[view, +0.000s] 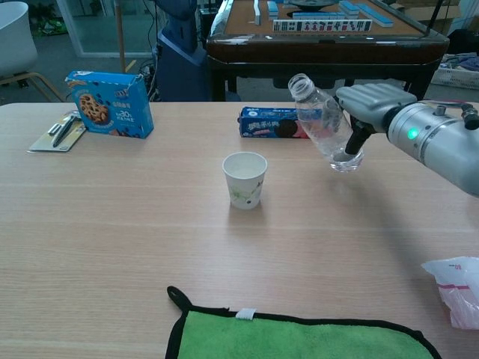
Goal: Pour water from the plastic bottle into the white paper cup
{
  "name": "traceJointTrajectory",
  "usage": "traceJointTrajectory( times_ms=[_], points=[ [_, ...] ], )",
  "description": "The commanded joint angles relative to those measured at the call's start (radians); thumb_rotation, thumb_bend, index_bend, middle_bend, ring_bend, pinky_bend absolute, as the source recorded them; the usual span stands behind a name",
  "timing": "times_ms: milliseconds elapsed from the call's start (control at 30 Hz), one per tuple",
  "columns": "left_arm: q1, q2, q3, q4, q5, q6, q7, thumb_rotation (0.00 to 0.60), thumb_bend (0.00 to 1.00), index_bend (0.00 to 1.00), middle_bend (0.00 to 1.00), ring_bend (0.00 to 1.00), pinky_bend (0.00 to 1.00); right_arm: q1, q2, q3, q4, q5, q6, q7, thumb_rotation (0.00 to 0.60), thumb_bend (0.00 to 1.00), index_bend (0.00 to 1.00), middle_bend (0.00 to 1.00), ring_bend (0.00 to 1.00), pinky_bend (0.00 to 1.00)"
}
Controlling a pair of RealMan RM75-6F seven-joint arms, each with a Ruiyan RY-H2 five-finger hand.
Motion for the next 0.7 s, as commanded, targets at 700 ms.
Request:
traceJointTrajectory(
  times_ms=[700],
  points=[
    [-0.004, -0.012, 0.003, 0.010, -0.005, -0.011, 0.010, 0.600, 0.25, 0.46, 0.28, 0.34, 0.59, -0.170, -0.015, -0.019, 0.137, -0.302, -0.105, 0.785, 0.600, 0.14, 0.60, 0.62, 0.50, 0.48]
  ],
)
